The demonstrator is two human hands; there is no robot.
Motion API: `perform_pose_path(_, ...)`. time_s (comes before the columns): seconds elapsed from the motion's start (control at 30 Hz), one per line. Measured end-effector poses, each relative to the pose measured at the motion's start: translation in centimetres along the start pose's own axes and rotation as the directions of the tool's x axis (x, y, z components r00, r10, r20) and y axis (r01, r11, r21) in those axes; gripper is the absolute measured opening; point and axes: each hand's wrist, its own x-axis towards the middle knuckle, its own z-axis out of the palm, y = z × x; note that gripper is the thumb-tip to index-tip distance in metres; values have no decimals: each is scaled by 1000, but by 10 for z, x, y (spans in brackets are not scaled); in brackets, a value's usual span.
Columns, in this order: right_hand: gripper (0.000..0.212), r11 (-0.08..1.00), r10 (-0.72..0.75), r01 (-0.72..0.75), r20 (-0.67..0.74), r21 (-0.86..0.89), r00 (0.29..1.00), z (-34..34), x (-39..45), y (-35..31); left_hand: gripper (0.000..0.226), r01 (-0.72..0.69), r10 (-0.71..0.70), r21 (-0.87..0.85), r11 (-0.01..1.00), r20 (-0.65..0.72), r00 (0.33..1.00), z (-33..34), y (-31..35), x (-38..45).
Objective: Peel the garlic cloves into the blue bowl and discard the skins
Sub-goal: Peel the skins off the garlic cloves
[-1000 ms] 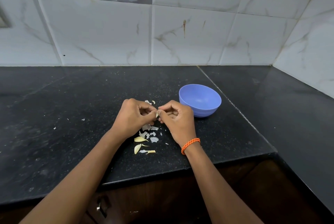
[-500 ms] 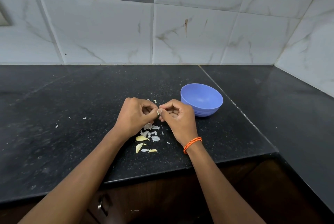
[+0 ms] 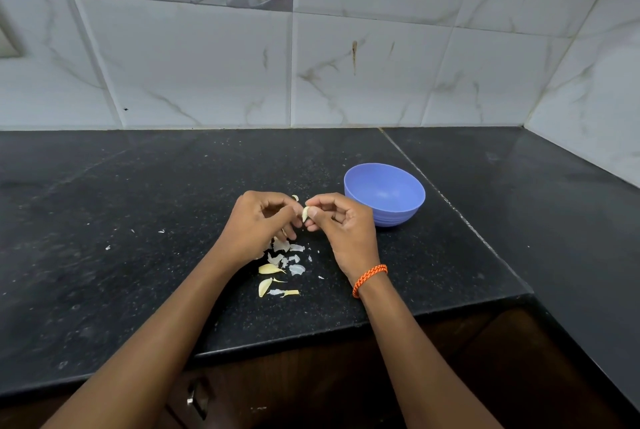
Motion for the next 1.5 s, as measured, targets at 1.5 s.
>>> perform_pose_path(1.5,24,728,11,188,286,-659,958,-14,9,-1,17,37,37,395,918,-178,983,-1,-25,10)
